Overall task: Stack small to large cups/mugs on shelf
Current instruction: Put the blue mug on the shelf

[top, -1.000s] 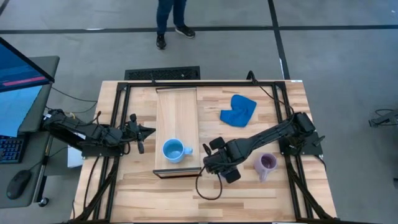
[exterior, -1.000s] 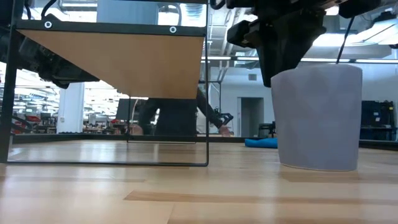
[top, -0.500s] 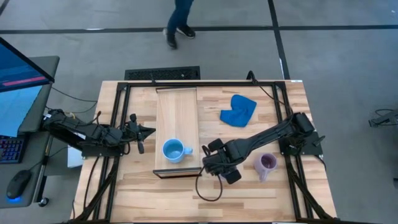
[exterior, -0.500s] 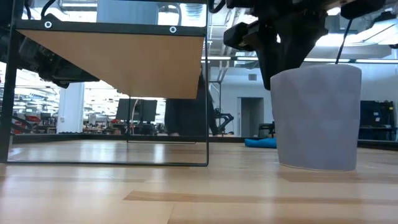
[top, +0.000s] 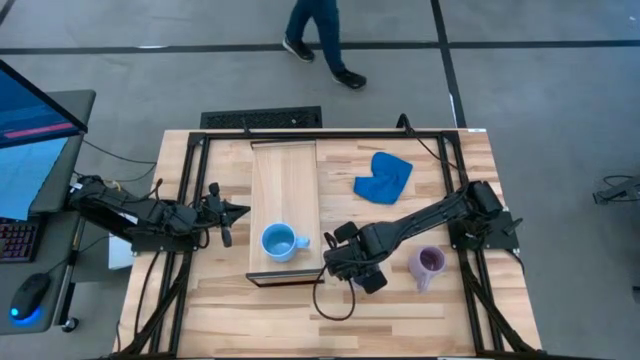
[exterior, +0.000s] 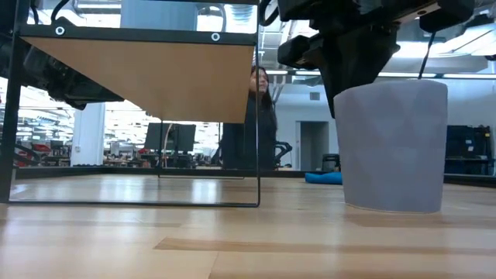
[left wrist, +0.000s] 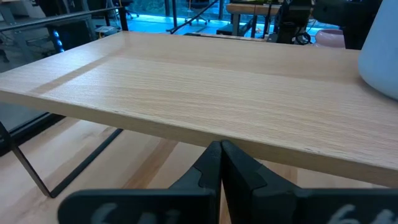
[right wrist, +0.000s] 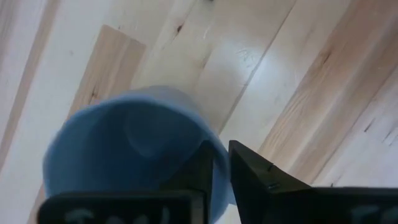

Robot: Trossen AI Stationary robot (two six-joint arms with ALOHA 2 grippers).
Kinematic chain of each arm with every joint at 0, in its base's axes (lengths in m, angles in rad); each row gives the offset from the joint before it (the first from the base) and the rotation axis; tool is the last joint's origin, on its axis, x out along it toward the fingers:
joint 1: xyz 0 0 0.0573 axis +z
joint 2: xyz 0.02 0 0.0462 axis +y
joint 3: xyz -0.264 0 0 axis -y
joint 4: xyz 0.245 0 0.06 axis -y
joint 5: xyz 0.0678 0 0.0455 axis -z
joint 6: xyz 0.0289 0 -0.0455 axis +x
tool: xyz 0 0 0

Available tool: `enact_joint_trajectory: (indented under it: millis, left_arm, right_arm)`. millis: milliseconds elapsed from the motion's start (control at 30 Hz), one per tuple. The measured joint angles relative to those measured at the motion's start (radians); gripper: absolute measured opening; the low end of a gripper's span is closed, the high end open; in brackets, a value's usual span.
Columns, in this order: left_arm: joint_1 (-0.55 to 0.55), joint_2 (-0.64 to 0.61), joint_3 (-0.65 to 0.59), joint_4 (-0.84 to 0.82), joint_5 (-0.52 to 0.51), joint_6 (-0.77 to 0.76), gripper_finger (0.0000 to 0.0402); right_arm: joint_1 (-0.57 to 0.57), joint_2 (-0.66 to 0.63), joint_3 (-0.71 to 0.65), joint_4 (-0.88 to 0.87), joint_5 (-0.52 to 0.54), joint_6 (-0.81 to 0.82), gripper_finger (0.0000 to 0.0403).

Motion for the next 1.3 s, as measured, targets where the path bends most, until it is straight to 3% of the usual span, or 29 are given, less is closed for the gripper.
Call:
enact_joint_trajectory:
  millis: [267, 600, 1067, 1300]
  left_arm:
    - [0.000, 0.000, 0.000, 0.000, 0.000, 0.000, 0.0000]
    - [0.000, 0.000, 0.000, 0.000, 0.000, 0.000, 0.0000]
    - [0.000, 0.000, 0.000, -0.002, 0.002, -0.017, 0.0000]
    - [0.000, 0.000, 0.000, -0.008, 0.003, -0.023, 0.0000]
  right_arm:
    - [-0.025, -0.003, 0.001, -0.014, -0.043, 0.038, 0.0017]
    - [-0.085, -0.003, 0.001, -0.030, -0.154, 0.178, 0.0015]
    - [-0.149, -0.006, 0.063, -0.183, -0.110, 0.189, 0.0010]
    - [-0.196, -0.116, 0.090, -0.234, -0.093, 0.236, 0.0010]
